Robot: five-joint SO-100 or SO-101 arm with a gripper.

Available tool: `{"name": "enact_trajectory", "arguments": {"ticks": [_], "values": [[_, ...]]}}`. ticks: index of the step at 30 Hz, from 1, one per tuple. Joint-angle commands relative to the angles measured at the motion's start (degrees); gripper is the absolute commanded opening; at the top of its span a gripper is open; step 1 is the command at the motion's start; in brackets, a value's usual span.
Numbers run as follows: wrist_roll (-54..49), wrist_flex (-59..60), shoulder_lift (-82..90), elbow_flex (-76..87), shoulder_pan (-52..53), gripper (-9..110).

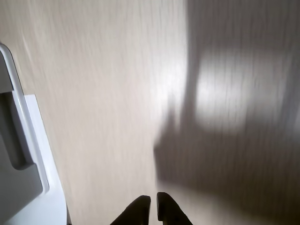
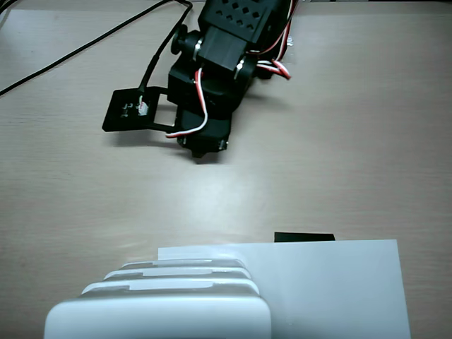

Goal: Close drawer.

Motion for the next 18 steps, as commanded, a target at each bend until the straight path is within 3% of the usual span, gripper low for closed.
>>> {"name": "enact_trajectory", "arguments": {"ticks": [1,18], "values": [[0.2,0.1,1.3,-0.4,0.0,0],[1.1,0.3,1.4,-0.3,-0.7,0]]}}
